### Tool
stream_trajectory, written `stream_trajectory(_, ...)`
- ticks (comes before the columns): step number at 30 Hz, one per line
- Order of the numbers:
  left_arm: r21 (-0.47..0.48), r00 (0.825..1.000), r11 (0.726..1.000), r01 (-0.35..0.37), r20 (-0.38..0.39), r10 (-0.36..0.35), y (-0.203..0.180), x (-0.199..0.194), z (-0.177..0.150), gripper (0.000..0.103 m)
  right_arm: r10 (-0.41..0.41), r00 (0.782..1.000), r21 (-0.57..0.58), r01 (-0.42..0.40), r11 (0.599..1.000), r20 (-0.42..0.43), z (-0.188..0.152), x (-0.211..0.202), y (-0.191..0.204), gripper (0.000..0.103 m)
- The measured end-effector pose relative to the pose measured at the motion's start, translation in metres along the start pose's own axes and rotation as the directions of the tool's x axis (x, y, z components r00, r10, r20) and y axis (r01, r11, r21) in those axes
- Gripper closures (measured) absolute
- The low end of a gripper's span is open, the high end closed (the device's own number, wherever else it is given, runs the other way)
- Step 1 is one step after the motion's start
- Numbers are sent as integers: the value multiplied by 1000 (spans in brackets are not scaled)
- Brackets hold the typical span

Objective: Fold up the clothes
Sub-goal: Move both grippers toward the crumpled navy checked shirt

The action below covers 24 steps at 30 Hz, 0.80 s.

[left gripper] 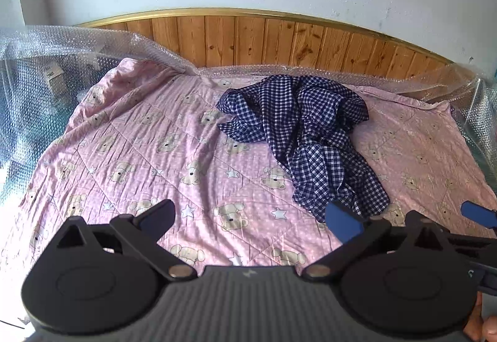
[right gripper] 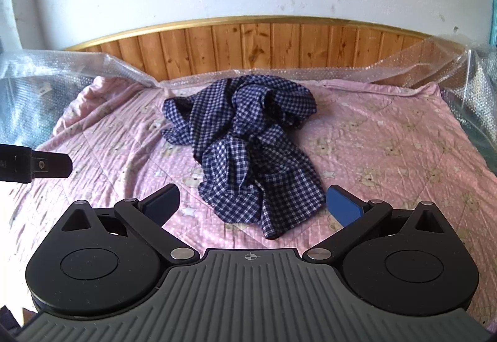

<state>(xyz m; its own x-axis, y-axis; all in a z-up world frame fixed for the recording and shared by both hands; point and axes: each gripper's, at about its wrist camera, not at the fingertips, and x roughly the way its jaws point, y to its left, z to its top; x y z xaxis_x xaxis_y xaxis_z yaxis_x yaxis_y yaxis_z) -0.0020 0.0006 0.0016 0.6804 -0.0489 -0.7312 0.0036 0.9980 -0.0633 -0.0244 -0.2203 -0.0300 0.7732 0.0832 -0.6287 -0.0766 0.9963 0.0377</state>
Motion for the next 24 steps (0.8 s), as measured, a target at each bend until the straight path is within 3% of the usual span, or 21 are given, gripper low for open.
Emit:
stream_trajectory(3, 5, 1000, 1000, 4, 2, -4, 13, -7, -6, 0, -3, 1000, -9, 3, 1000, -4, 0, 0, 3, 1)
stream_trajectory(5, 29, 999, 999, -41, -4, 41, 3, -3, -7, 0, -6, 1000, -16, 6, 1000, -7, 0, 0, 5, 1)
stream_trajectory(9, 57, 998, 997, -60, -21, 61, 0, -1, -9, 0, -10, 1000, -28, 10, 1000, -13, 0, 0, 9, 1)
stream_trajectory(17, 100, 999, 995, 17, -42, -13, -2, 3, -20, 1, -18, 999, -46, 16, 999, -36, 0, 4, 16, 3)
stream_trajectory(18, 103, 998, 994, 36, -49, -31, -2, 3, -22, 5, -21, 999, -51, 20, 999, -34, 0, 5, 17, 5)
stream_trajectory(21, 133, 996, 989, 66, -63, -58, -7, 6, -28, 32, -17, 998, -54, 14, 998, -53, 4, 9, 19, 25)
stream_trajectory(23, 145, 995, 986, 82, -69, -73, -8, 7, -31, 63, -3, 998, -49, 0, 999, -65, 3, 12, 19, 48)
stream_trajectory(24, 142, 994, 985, 94, -74, -84, -8, 8, -31, 70, 5, 997, -46, -8, 999, -71, 2, 13, 20, 54)
